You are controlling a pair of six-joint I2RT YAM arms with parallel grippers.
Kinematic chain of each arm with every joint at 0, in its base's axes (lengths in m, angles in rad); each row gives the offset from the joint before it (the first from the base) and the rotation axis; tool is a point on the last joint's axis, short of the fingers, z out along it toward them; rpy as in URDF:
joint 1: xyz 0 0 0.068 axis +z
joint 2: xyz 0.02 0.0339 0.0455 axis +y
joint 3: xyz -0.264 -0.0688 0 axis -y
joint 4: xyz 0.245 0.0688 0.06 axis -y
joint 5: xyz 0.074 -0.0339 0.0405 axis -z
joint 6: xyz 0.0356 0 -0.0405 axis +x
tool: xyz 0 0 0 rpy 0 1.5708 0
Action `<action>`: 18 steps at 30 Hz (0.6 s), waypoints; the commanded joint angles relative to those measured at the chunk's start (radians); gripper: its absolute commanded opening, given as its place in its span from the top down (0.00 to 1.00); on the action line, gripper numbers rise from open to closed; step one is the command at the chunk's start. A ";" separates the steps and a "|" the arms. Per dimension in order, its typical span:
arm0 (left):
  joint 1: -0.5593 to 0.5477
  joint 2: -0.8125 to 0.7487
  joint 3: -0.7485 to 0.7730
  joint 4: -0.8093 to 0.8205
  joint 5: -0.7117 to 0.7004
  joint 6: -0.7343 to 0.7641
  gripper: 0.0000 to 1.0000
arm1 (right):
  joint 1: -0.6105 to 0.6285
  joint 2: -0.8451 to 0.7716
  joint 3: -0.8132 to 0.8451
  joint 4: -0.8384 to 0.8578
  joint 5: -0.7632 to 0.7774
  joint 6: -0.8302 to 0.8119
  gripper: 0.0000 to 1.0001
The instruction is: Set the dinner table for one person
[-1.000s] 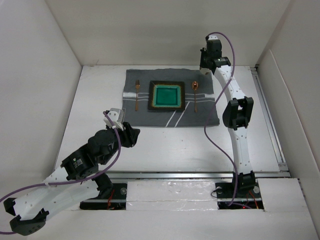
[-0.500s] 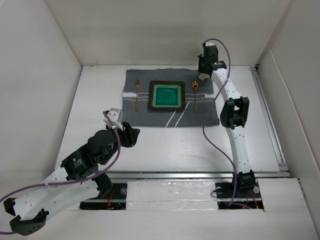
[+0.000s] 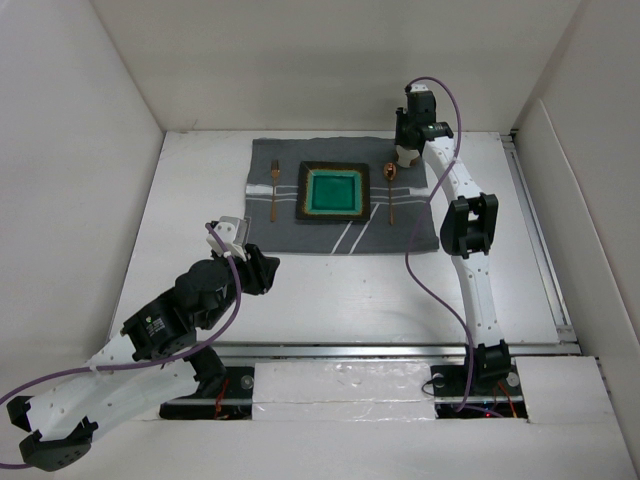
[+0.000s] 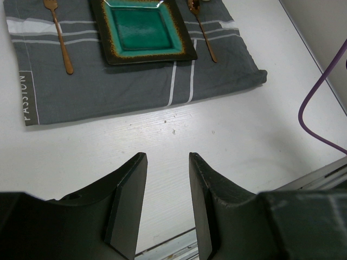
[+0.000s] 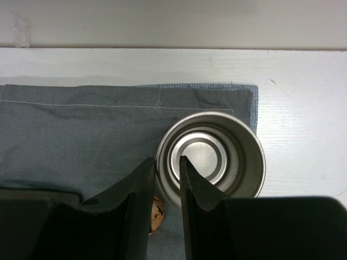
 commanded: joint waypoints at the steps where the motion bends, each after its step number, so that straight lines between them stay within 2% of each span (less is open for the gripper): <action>1: 0.004 -0.004 0.018 0.024 -0.018 0.000 0.66 | 0.001 -0.014 0.004 0.045 -0.011 -0.002 0.67; 7: 0.004 -0.002 0.018 0.027 -0.018 0.001 0.66 | -0.008 -0.057 -0.062 0.086 -0.039 0.024 0.63; 11: 0.004 0.002 0.021 0.021 -0.026 -0.002 0.66 | -0.008 -0.132 -0.103 0.129 -0.045 0.034 0.57; 17: 0.004 -0.008 0.027 0.001 -0.064 -0.020 0.65 | -0.008 -0.377 -0.267 0.245 0.004 0.076 0.33; 18: 0.004 -0.017 0.028 0.001 -0.072 -0.022 0.64 | -0.008 -0.417 -0.298 0.261 0.018 0.084 0.25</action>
